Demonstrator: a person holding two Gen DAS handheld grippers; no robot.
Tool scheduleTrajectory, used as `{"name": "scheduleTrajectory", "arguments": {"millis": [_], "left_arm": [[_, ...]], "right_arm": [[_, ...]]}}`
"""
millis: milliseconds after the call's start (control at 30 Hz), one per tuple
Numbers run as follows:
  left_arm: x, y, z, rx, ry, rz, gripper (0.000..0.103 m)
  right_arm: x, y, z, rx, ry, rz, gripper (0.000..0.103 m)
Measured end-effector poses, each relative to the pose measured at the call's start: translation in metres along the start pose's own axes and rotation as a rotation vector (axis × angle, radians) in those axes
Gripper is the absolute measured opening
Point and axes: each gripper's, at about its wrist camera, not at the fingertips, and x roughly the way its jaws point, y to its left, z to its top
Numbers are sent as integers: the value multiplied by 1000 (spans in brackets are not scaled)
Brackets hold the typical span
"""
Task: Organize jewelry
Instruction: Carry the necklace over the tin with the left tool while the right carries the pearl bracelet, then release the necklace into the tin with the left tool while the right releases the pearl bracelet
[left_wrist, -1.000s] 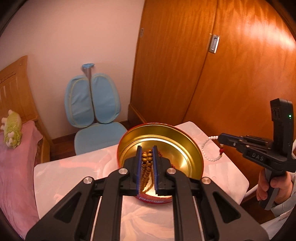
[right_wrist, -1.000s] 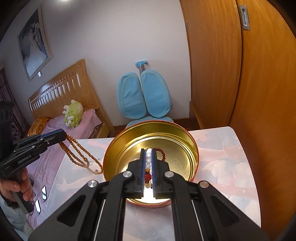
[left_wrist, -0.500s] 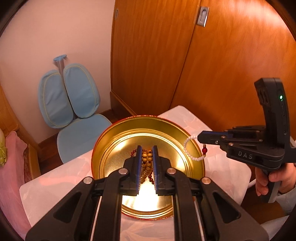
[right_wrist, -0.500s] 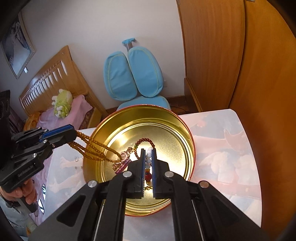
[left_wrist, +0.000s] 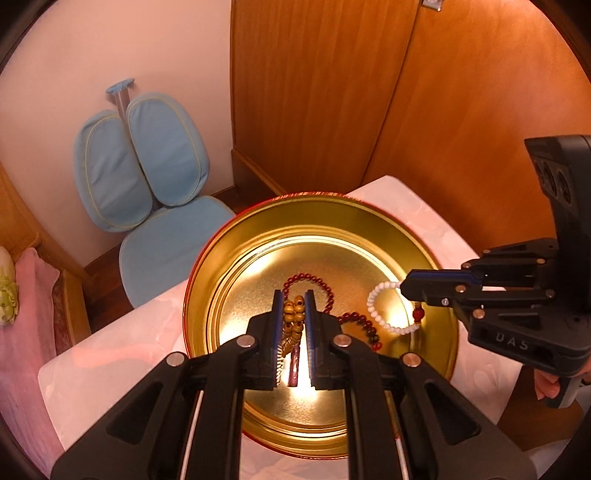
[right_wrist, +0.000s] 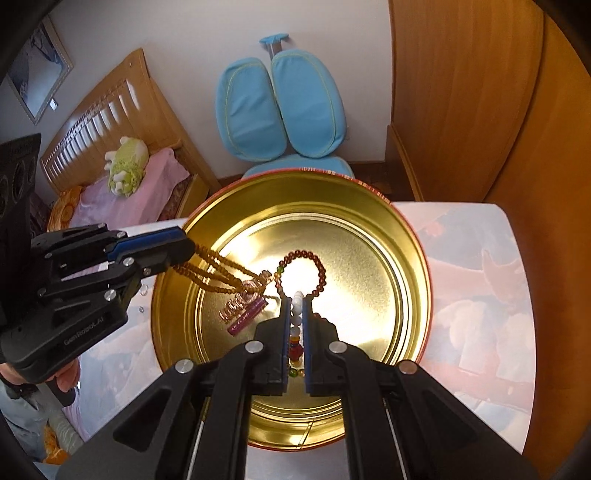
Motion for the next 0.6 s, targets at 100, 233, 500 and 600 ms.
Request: {"name": "scheduleTrajectory", "arguments": {"millis": [100, 233, 500, 600], "left_arm": [[16, 1, -5, 14, 70, 6, 11], [39, -5, -14, 78, 206, -7, 11], [59, -14, -27, 143, 279, 9, 11], [62, -15, -29, 151, 289, 9, 11]], "right_arm": [[18, 3, -3, -18, 73, 14, 7], [38, 7, -6, -67, 154, 5, 7], [61, -13, -2, 13, 206, -16, 7], [63, -16, -3, 7, 216, -23, 7]]}}
